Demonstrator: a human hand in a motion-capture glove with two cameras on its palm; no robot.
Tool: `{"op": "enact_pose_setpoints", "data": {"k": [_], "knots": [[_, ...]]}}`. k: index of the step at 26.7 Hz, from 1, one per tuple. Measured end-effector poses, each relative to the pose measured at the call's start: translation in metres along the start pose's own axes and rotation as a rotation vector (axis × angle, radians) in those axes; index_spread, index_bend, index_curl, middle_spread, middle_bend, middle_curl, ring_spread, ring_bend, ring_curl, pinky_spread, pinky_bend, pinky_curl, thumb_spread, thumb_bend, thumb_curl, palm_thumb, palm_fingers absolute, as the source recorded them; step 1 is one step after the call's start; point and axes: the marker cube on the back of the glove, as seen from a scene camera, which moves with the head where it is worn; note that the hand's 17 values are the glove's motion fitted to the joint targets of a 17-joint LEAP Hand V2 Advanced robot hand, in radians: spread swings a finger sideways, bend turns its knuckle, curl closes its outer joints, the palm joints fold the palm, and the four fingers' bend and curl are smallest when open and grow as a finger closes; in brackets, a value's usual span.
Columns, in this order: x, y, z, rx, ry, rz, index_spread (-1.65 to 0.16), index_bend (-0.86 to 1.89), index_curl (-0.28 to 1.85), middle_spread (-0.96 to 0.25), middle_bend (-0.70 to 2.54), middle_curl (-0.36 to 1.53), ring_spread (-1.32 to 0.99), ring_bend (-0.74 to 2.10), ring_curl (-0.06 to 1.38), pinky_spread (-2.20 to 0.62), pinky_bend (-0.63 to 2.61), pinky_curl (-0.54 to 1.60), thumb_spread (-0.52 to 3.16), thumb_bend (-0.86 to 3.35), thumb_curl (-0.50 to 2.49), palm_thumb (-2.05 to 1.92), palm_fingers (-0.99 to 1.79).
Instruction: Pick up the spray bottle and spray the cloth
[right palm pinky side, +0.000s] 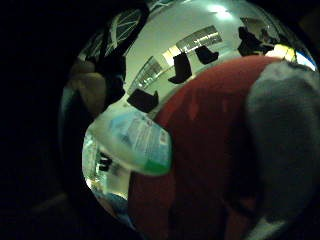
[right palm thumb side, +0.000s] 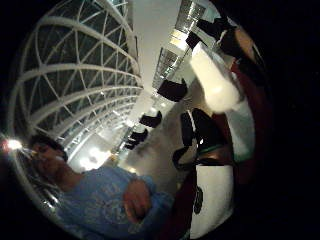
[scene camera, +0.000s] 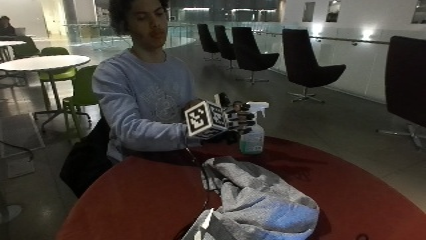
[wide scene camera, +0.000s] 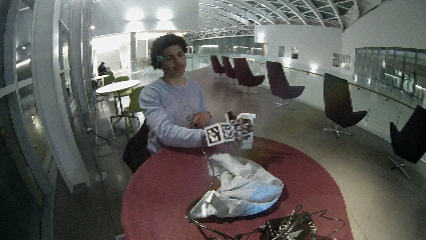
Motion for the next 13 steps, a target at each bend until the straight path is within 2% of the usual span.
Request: {"op": "enact_pose_setpoints", "data": {"k": [4, 8, 13], "knots": [[0.005, 0.039, -0.084, -0.028, 0.279, -0.043, -0.29, 0.04, 0.37, -0.07, 0.26, 0.47, -0.08, 0.49, 0.4, 0.09, 0.22, 0.36, 0.98, -0.02, 0.57, 0.83, 0.92], [0.036, 0.078, -0.166, -0.054, 0.52, -0.009, -0.29, 0.09, 0.35, -0.07, 0.26, 0.47, -0.08, 0.48, 0.39, 0.09, 0.2, 0.35, 1.01, -0.02, 0.55, 0.83, 0.93], [0.074, 0.123, -0.226, -0.121, 0.775, 0.036, -0.3, 0.11, 0.33, -0.07, 0.27, 0.46, -0.09, 0.47, 0.39, 0.1, 0.18, 0.35, 1.03, -0.02, 0.54, 0.82, 0.94]]}}
